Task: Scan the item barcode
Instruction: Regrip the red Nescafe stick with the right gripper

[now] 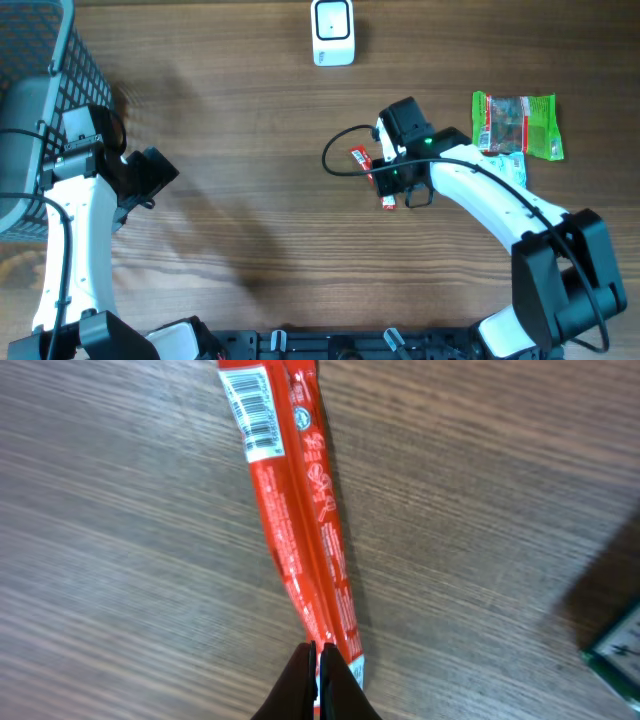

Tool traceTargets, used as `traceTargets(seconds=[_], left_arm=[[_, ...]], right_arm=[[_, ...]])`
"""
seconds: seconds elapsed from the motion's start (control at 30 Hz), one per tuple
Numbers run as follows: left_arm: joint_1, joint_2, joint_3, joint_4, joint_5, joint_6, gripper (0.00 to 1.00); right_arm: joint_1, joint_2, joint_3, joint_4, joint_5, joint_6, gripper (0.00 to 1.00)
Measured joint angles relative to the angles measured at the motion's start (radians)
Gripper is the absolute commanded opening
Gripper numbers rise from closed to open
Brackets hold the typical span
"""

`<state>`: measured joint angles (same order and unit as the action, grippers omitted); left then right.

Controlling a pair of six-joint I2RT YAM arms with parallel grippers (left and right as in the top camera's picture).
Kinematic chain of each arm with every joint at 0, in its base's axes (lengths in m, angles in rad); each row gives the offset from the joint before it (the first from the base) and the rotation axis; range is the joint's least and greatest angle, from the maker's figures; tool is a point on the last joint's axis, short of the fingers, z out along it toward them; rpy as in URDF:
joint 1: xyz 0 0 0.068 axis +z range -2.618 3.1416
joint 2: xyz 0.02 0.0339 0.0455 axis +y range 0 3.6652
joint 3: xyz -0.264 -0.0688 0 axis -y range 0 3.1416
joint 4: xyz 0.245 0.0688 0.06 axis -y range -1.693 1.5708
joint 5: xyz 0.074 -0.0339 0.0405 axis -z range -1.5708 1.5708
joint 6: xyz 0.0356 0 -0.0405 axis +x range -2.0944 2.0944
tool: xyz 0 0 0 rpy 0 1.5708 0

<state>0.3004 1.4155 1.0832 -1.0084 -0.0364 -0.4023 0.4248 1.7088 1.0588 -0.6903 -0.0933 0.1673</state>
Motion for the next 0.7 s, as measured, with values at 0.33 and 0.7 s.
traceTargets(seconds=[0.33,0.7], left_arm=[[0.0,0.0,0.0,0.0,0.0,0.0,1.0],[0.0,0.0,0.0,0.0,0.0,0.0,1.0]], right_arm=[[0.0,0.01,-0.103,0.16,0.03,0.03,0.04],[0.0,0.01,-0.089,0.125,-0.14,0.01,0.05]])
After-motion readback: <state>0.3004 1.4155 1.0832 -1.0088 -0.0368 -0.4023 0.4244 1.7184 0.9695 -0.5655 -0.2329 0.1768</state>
